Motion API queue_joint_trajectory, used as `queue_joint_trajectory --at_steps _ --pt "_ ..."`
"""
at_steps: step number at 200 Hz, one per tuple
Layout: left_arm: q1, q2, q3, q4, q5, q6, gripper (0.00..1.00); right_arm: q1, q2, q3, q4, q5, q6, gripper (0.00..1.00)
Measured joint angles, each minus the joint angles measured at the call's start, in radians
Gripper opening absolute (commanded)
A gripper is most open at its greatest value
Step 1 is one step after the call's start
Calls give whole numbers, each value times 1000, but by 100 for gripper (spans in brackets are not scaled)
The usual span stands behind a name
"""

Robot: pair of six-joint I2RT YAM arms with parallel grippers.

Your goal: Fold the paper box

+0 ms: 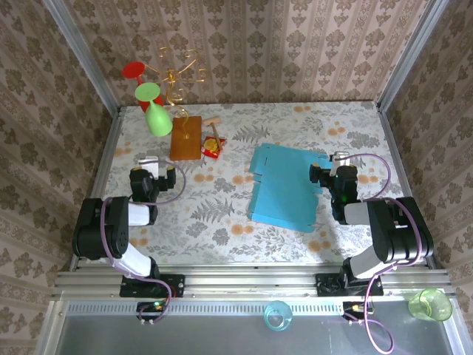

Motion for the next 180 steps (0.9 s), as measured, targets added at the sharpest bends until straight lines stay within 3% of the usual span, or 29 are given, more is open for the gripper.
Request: queue_joint_trajectory --at_steps 127,147,160,180 --pt "-7 0 -6 18 -17 4 100 0 -9 -1 -6 1 0 100" --pt "-77 -14 -63 101 -114 35 100 5 -112 0 -94 21 1 100" --pt "-171 -58 -111 130 -222 79 100 21 -231 31 -213 57 9 100" --pt "-319 -191 -106 74 -366 144 100 70 -369 211 -470 121 79 100"
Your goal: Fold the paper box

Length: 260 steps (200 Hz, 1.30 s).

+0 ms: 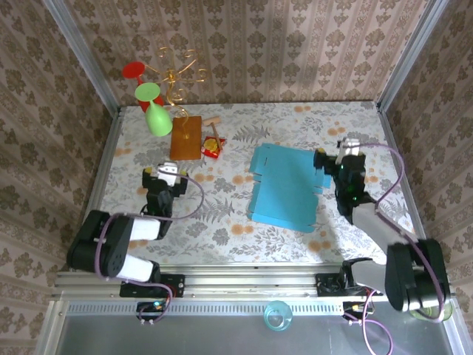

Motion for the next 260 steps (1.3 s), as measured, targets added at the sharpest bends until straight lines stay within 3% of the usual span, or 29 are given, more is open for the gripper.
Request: queue_joint_trajectory --at_steps 13,23,43,53,64,91,114,132,167,191,260 --pt "-73 -126 85 -199 -93 -87 100 16 -20 188 -192 2 110 100" --pt "-86 -227 187 -400 -91 -244 100 19 -20 312 -309 -3 219 99" --pt "32 -321 323 -565 60 -575 100 -5 2 410 -452 -98 380 51" --pt "71 -309 371 -638 101 -703 100 -4 40 428 -531 -125 443 39" --pt "37 -269 418 -726 146 -812 97 19 106 432 -616 -152 512 38" --pt "-153 -132 468 -865 308 -1020 74 66 220 327 -705 -260 632 44" --pt "-280 -36 477 -914 402 -1128 59 72 267 243 -717 -353 700 45" --pt "-331 31 489 -919 449 -1191 47 81 343 241 -702 -405 718 44" --pt "-328 182 539 -848 515 -1283 43 98 470 251 -689 -470 726 44" --pt "-311 324 597 -740 558 -1360 45 97 511 296 -688 -500 718 44" --pt "-305 565 727 -578 576 -1559 48 89 528 331 -690 -544 707 44"
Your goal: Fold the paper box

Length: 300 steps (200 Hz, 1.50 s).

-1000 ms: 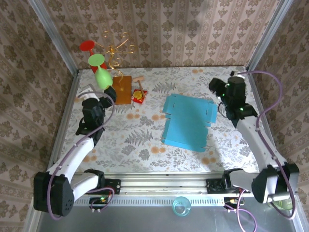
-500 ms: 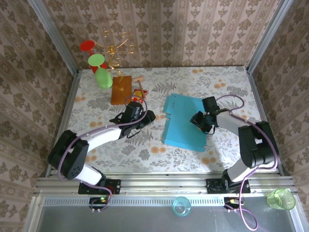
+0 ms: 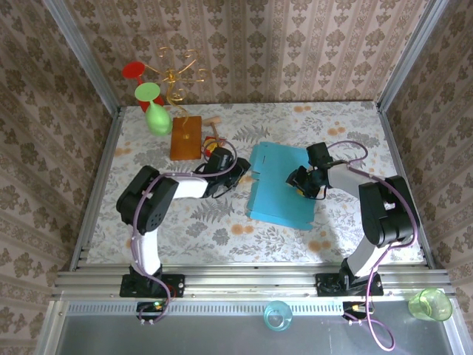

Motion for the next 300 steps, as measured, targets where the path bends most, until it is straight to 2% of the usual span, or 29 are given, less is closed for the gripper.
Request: queue_joint_trajectory --at_steps 30,94,145,180,217,265,300 --pt "0 46 58 36 0 -52 46 -7 0 0 -3 -15 0 44" --pt "-5 49 57 -44 -3 -129 49 -41 -33 7 -21 -25 1 44" --pt "-19 62 59 -2 -4 -211 47 -46 -61 7 -22 -29 2 45" --pt "-18 109 84 61 -15 -250 33 -55 -90 7 -23 -46 8 45" --pt "-15 148 88 111 -42 -254 0 -72 -127 7 -22 -56 27 45" --pt "3 142 85 186 -65 -204 0 -99 -151 7 -24 -68 54 45" --pt "21 58 73 211 -60 -121 0 -117 -188 76 -80 -60 66 47"
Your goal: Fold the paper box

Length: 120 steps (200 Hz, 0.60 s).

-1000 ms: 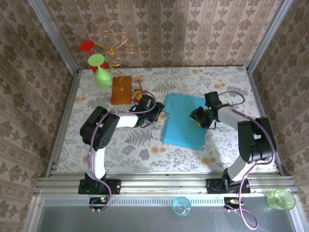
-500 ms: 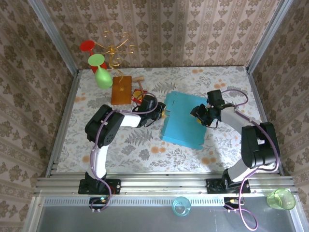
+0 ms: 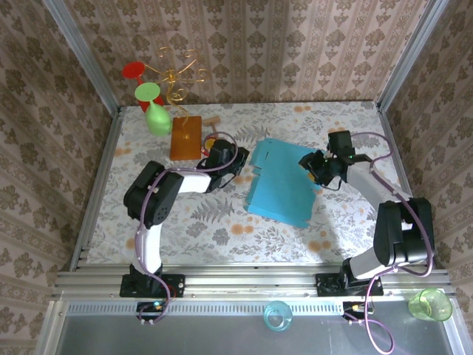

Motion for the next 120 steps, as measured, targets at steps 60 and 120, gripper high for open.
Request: queue_joint_trajectory --at_steps 60,120 --pt "3 -57 -4 -26 42 -18 35 -5 -27 83 -27 27 14 48" --pt "-27 3 -4 -116 52 -124 40 -6 -29 43 -39 27 15 52"
